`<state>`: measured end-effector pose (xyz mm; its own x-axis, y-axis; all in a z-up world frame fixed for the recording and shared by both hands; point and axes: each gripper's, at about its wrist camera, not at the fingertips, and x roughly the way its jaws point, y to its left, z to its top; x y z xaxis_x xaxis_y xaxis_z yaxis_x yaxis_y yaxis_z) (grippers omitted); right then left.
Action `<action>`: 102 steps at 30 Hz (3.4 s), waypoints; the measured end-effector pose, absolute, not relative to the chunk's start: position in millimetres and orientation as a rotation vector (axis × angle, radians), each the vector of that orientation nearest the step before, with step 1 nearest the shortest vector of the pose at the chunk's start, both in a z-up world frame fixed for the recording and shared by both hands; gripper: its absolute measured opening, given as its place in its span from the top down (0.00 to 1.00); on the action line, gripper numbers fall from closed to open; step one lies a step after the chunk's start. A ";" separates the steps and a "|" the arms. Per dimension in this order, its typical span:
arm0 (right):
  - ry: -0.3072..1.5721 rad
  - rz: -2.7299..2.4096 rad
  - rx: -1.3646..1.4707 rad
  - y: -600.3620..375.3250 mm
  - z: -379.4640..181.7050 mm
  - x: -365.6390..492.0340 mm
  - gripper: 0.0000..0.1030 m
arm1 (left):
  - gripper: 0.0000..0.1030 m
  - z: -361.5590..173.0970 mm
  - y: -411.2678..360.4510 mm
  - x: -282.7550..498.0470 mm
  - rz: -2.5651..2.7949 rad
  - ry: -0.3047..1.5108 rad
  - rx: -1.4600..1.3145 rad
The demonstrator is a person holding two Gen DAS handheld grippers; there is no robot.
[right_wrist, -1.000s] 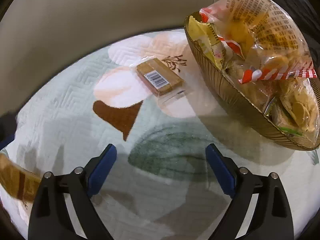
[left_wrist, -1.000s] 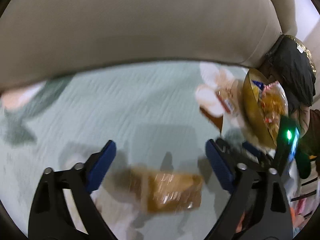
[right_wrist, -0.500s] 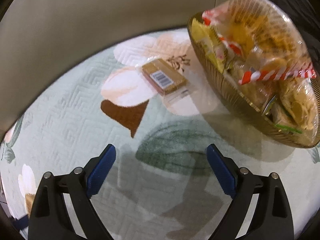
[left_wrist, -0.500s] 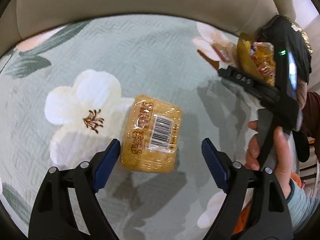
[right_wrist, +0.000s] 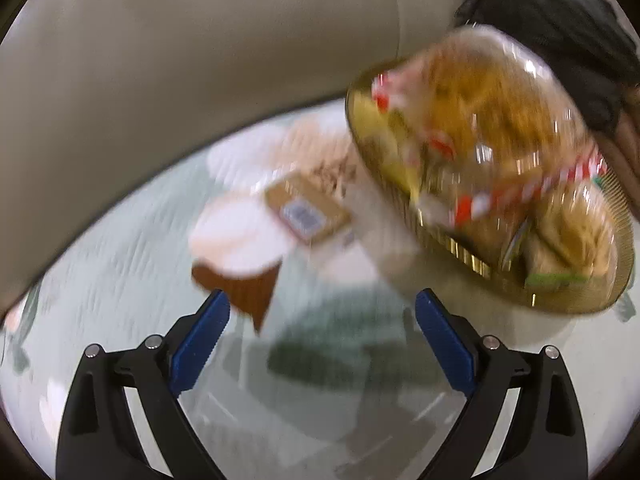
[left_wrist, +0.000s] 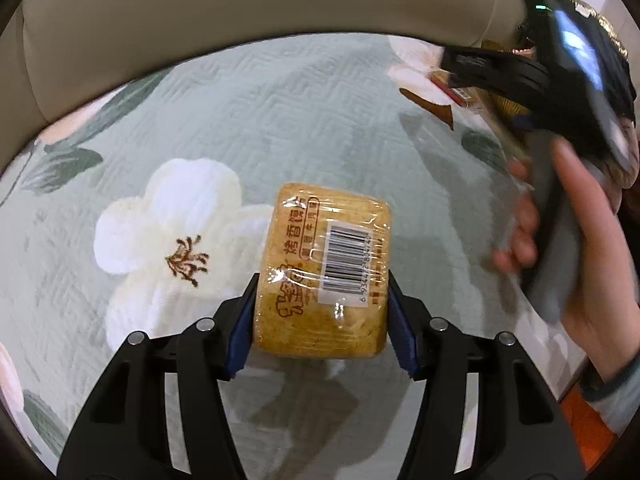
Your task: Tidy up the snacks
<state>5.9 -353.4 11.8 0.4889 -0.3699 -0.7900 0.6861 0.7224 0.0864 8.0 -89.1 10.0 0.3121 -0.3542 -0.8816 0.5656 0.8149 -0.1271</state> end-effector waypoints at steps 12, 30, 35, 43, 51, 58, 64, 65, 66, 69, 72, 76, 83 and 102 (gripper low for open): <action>0.933 -0.452 0.249 -309.5 -0.9 108.2 0.21 | 0.45 8.1 -85.3 14.8 -0.640 1.082 0.211; 1.686 -0.264 -0.430 -352.8 -10.8 180.3 0.14 | 0.44 11.4 -76.6 7.5 -0.636 1.079 0.209; 1.770 -0.170 -0.413 -357.6 -28.7 179.5 0.14 | 0.44 9.8 -77.8 9.4 -0.638 1.079 0.214; 1.793 0.022 -0.224 -363.4 -23.7 174.3 0.60 | 0.44 7.0 -79.4 6.4 -0.631 1.056 0.222; 1.702 0.018 0.068 -344.9 -4.9 118.7 0.60 | 0.45 7.5 -80.2 3.5 -0.626 1.051 0.209; 1.573 0.015 0.415 -314.6 4.6 22.7 0.36 | 0.45 13.5 -75.8 -14.0 -0.609 1.058 0.218; 1.268 -0.074 0.610 -318.2 12.0 -51.9 0.17 | 0.28 5.6 -74.9 -9.7 -0.572 1.062 0.208; 1.244 -0.107 0.591 -318.5 11.5 -55.9 0.17 | 0.27 2.7 -75.7 -9.8 -0.577 1.059 0.200; 1.236 -0.126 0.547 -326.4 7.1 -49.2 0.17 | 0.29 2.7 -77.0 -12.1 -0.574 1.044 0.214; 1.254 -0.100 0.322 -309.8 -0.9 -28.7 0.19 | 0.47 4.7 -79.8 -23.0 -0.570 1.019 0.292; 1.275 -0.118 0.182 -295.6 -11.1 -12.0 0.42 | 0.47 8.9 -70.8 -25.9 -0.573 1.032 0.253; 1.241 -0.123 0.245 -290.1 0.9 -22.8 0.66 | 0.47 20.4 -69.2 -32.9 -0.598 0.999 0.248; 1.281 -0.125 0.437 -296.6 5.0 -82.1 0.66 | 0.47 34.2 -69.3 -49.6 -0.631 0.985 0.270; 0.800 -0.412 0.605 -462.3 196.2 -165.2 0.66 | 0.47 213.0 -315.0 -63.4 -1.084 0.742 0.102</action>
